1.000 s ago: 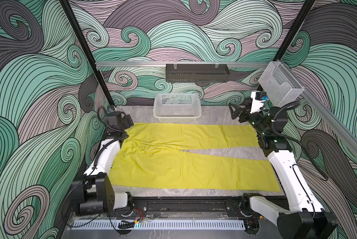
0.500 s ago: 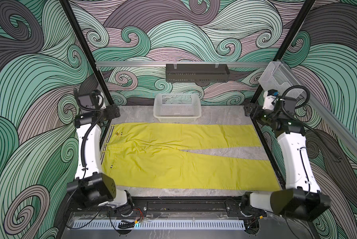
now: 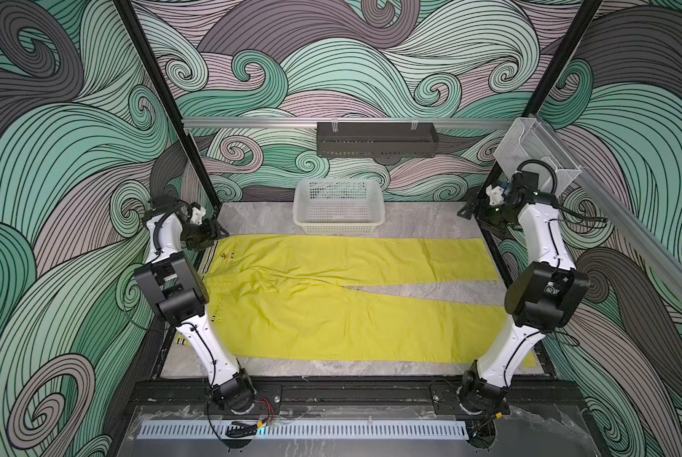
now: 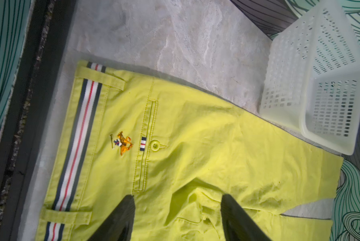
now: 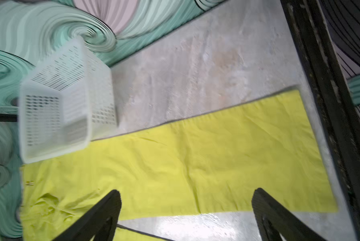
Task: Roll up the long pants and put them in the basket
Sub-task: Fold the long pant at the center of the board.
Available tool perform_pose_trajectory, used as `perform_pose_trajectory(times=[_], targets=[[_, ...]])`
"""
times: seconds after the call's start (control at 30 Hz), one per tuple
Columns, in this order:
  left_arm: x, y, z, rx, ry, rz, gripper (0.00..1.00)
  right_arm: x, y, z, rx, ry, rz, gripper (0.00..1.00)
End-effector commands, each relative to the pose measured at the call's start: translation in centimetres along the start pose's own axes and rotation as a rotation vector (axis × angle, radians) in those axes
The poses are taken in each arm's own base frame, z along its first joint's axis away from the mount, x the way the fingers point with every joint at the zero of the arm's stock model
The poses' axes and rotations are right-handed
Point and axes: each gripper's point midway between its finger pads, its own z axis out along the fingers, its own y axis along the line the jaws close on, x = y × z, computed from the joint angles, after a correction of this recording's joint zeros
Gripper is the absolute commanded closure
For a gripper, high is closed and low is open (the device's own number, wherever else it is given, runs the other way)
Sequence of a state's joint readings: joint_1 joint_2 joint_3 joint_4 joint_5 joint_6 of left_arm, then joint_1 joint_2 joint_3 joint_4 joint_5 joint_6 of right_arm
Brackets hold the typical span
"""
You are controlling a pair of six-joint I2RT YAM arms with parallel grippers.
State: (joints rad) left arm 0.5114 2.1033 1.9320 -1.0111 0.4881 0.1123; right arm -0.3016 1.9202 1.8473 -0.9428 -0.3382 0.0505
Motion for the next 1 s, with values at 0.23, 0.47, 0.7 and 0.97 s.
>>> perform_pose_trajectory(times=[0.23, 0.47, 0.7, 0.97], targets=[[-2.8, 7.1, 2.8, -0.329, 0.039, 0.217, 0.34, 0.4, -3.1, 3.6, 0.089, 0.009, -0.05, 0.03], [-5.2, 8.4, 6.3, -0.348, -0.014, 0.3, 0.34, -1.5, -2.1, 6.2, 0.038, 0.009, -0.052, 0.04], [-6.3, 8.3, 9.8, -0.361, 0.022, 0.378, 0.33, -1.9, -1.2, 8.3, 0.057, 0.023, -0.056, 0.04], [-5.4, 8.2, 10.8, -0.365, 0.065, 0.396, 0.6, -1.6, -0.5, 8.5, 0.092, 0.03, -0.094, 0.05]])
